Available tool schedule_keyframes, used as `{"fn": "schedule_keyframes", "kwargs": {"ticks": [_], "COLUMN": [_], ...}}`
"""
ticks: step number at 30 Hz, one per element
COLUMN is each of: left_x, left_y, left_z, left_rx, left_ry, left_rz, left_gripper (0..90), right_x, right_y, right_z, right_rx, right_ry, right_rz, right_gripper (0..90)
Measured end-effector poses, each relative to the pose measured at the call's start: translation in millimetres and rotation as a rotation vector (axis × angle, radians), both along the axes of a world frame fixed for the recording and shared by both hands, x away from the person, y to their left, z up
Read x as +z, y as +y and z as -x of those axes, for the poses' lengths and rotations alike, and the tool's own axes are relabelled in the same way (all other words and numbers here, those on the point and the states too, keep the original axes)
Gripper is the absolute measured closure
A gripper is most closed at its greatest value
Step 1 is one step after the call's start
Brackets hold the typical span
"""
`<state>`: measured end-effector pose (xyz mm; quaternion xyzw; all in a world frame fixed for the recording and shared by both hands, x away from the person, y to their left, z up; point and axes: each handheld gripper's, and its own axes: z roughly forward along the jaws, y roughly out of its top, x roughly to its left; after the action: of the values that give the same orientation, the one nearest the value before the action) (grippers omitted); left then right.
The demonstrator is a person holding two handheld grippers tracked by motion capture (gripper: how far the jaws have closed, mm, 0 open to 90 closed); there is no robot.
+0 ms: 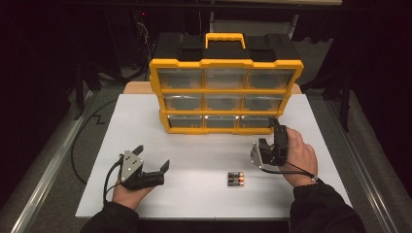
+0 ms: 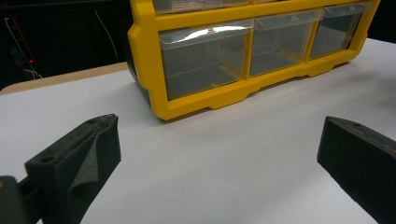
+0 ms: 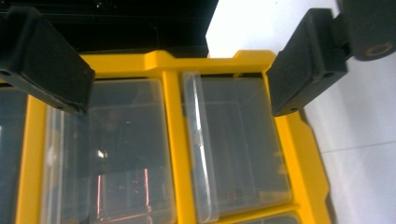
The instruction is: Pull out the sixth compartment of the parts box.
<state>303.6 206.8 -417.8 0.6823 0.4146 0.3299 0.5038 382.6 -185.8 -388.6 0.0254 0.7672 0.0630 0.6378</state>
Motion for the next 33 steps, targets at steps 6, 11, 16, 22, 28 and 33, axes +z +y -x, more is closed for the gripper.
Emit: {"fn": "schedule_keyframes", "kwargs": {"ticks": [6,11,16,22,28,33], "left_x": [-0.1,0.1,-0.1,-0.1,-0.1,0.1], "left_y": [0.1,0.0,-0.3,-0.3,-0.5,-0.4], "left_z": [0.1,0.4,0.4,0.5,0.6,1.0], "left_rx": [-0.003,-0.004,-0.006,-0.008,-0.011,-0.014], "left_ry": [0.001,0.0,-0.001,0.0,-0.002,-0.002], "left_rz": [-0.002,-0.002,-0.002,-0.002,-0.001,-0.002], "left_gripper": [0.3,0.3,0.3,0.3,0.3,0.3], "right_x": [10.6,18.5,28.2,38.2,49.8,57.6], "right_y": [2.6,3.9,8.0,11.2,14.9,17.8], "right_z": [-4.4,-8.1,-9.6,-14.5,-18.8,-24.7], "right_rx": [-0.001,-0.008,-0.006,-0.014,-0.033,-0.024], "right_ry": [-0.005,-0.002,-0.005,-0.02,-0.021,-0.037], "right_rz": [0.014,0.008,0.013,0.039,0.028,0.07], "right_gripper": [18.7,26.7,32.3,37.7,44.2,49.1]}}
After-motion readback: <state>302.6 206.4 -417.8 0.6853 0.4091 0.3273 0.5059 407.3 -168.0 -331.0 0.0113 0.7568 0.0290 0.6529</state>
